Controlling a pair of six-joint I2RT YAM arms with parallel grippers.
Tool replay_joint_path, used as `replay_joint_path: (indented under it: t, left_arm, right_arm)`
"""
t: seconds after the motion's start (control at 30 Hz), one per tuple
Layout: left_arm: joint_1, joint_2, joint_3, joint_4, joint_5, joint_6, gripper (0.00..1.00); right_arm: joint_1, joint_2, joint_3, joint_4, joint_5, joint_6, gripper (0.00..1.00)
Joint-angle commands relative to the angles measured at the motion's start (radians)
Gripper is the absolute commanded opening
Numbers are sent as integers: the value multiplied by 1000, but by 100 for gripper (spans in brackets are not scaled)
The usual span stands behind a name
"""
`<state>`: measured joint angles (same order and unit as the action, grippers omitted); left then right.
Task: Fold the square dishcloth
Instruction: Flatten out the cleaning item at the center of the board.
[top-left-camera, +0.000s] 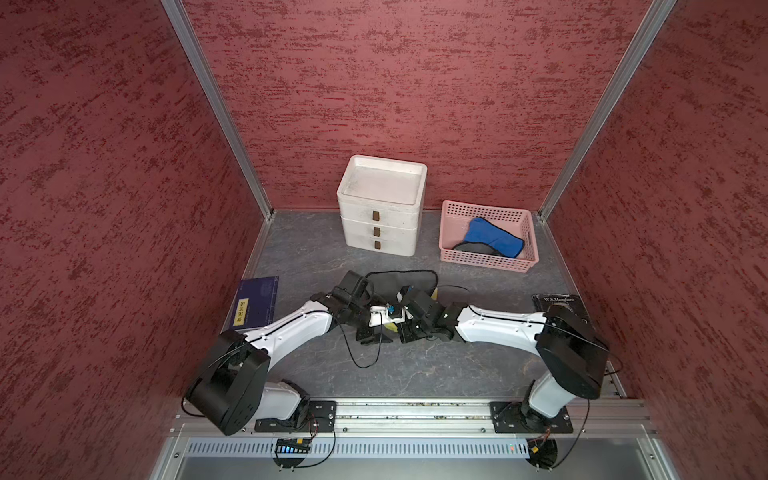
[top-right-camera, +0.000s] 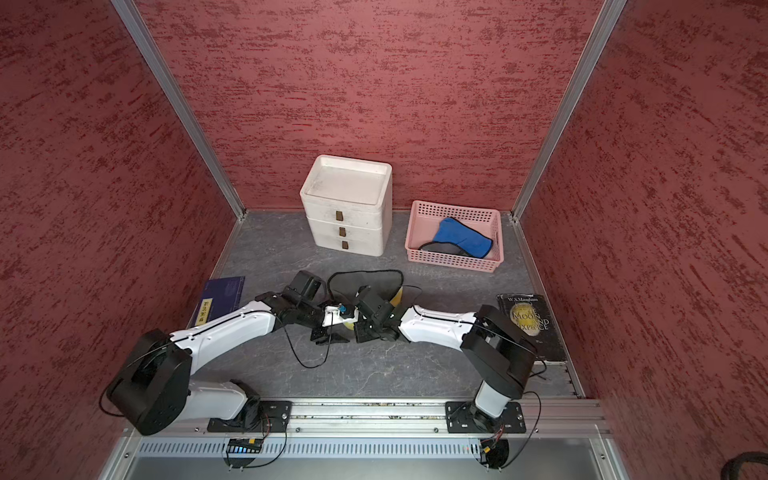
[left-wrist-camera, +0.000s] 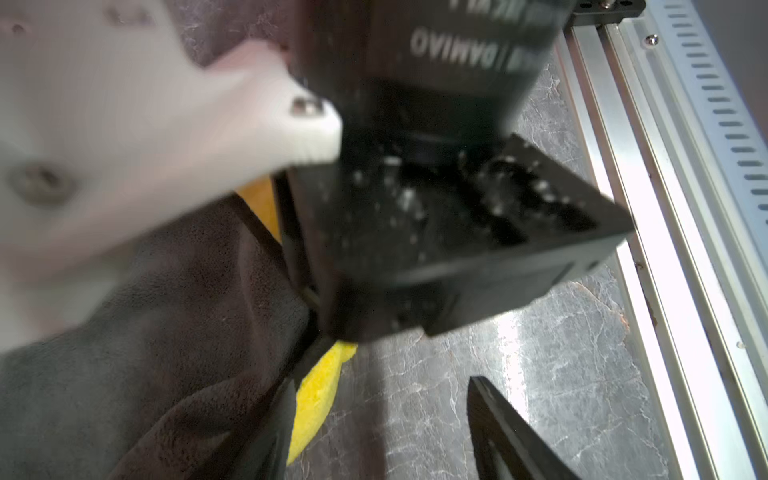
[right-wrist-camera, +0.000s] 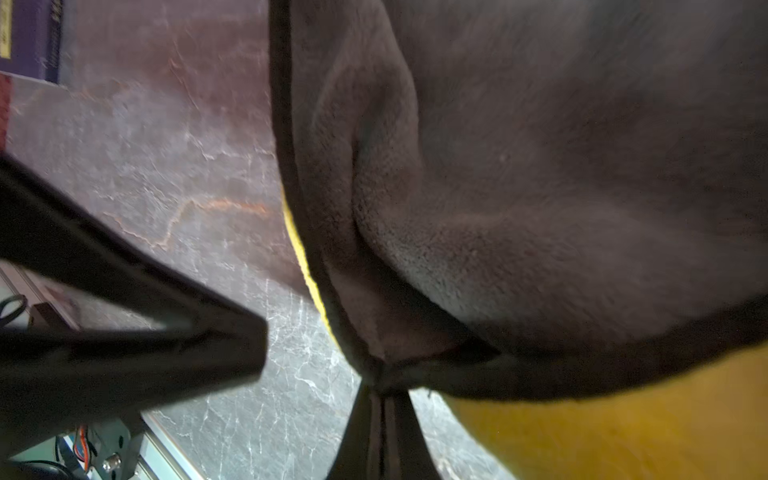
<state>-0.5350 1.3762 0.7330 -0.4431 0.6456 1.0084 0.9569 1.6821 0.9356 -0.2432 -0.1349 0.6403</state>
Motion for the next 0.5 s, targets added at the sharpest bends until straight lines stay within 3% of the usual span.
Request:
replay_joint_path:
  t: [0.0, 0.13, 0.27, 0.47]
  left_arm:
    - [-13, 31, 10, 11, 10, 88, 68]
    - [-31, 73, 34, -40, -15, 141, 60]
    - [-37, 115, 40, 30, -60, 141, 54]
    - [-46, 178, 63, -3, -129, 191, 19]
  right_arm:
    - [8, -16, -14, 83, -63, 17, 0]
    - [9, -34, -31, 104, -71, 22, 0]
    - [9, -40, -60, 162, -110, 34, 0]
    - [3, -84, -106, 166, -86, 43, 0]
